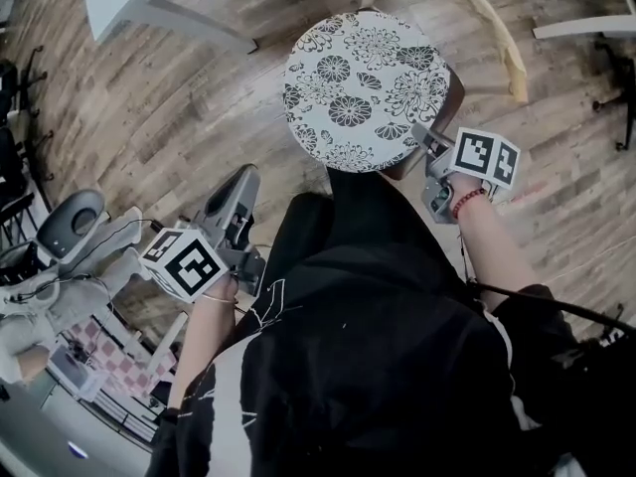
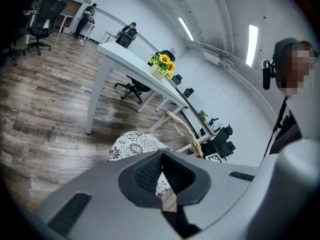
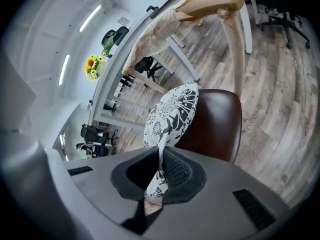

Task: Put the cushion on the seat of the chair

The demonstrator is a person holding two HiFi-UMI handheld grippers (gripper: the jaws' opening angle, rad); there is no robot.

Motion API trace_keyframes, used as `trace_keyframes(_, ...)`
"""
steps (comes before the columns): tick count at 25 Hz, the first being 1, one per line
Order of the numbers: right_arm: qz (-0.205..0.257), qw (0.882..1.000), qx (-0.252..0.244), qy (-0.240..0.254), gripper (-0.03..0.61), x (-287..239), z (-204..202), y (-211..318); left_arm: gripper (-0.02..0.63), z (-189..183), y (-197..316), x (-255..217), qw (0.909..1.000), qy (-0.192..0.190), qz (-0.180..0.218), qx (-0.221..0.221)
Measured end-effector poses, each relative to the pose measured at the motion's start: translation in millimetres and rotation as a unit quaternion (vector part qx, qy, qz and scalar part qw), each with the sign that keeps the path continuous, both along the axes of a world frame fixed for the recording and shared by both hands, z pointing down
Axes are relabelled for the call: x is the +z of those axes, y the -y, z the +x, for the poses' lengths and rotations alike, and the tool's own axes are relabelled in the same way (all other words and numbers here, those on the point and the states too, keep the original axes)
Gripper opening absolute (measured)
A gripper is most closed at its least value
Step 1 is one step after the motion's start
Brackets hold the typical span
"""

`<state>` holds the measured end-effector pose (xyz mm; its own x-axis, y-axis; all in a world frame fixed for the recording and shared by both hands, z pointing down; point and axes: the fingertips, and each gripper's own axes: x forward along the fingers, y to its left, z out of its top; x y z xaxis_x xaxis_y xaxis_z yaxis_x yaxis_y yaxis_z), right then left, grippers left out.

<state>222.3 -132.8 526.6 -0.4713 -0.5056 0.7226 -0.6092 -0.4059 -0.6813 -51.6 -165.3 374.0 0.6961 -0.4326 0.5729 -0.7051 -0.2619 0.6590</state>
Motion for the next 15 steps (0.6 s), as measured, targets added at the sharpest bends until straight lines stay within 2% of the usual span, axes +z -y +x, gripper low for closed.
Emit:
trace_keyframes(8, -0.014, 1.000, 0.014, 0.001, 0.030, 18.7, -6.9, -11.9, 0.011, -2.2, -14.8, 21.8, 0.9995, 0.006, -0.026, 0.016)
trace_keyframes(15, -0.021, 0.999, 0.025, -0.015, 0.031, 31.9, 0.2, -21.7, 0.011, 12.7, -36.8, 33.4, 0.9981, 0.009, -0.034, 0.050)
